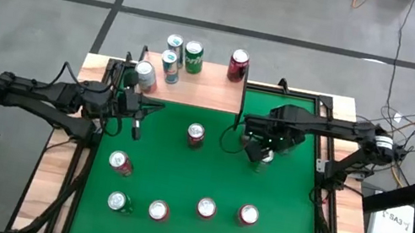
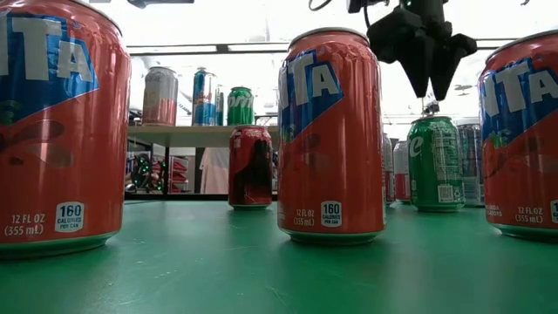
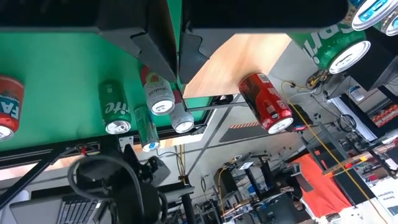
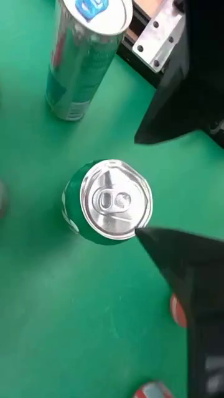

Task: Place canned beverage on shelf
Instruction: Put the green can on the shelf

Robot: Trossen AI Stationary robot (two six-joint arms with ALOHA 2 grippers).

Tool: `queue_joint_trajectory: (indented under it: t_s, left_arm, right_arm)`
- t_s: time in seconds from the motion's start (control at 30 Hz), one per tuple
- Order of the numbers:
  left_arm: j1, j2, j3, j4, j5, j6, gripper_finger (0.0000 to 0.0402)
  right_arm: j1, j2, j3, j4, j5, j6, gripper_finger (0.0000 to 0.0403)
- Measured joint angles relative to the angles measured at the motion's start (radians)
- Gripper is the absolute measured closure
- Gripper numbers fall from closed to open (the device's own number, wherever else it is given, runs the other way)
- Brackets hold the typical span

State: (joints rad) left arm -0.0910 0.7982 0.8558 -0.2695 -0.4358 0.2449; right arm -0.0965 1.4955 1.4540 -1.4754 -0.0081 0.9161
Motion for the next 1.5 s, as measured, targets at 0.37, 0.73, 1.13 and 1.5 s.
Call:
queue_joint_trajectory:
  t_s: [0.37,0.73,1.13,1.5]
  left_arm:
    - [0.000,0.003,0.000,0.000,-0.001,0.009,0.0402]
    - [0.000,0.003,0.000,0.000,-0.002,0.009,0.0402]
    - [0.000,0.003,0.000,0.000,-0.002,0.009,0.0402]
    - [0.000,0.003,0.000,0.008,-0.001,-0.003,0.0402]
  right_arm:
    - [-0.001,0.079,0.000,0.001,-0.026,-0.037,0.0040]
    - [0.000,0.090,-0.041,0.054,-0.021,-0.044,0.0037]
    - [0.000,0.090,-0.264,0.287,-0.026,-0.060,0.0037]
    - [0.004,0.090,-0.288,0.304,-0.017,-0.104,0.0105]
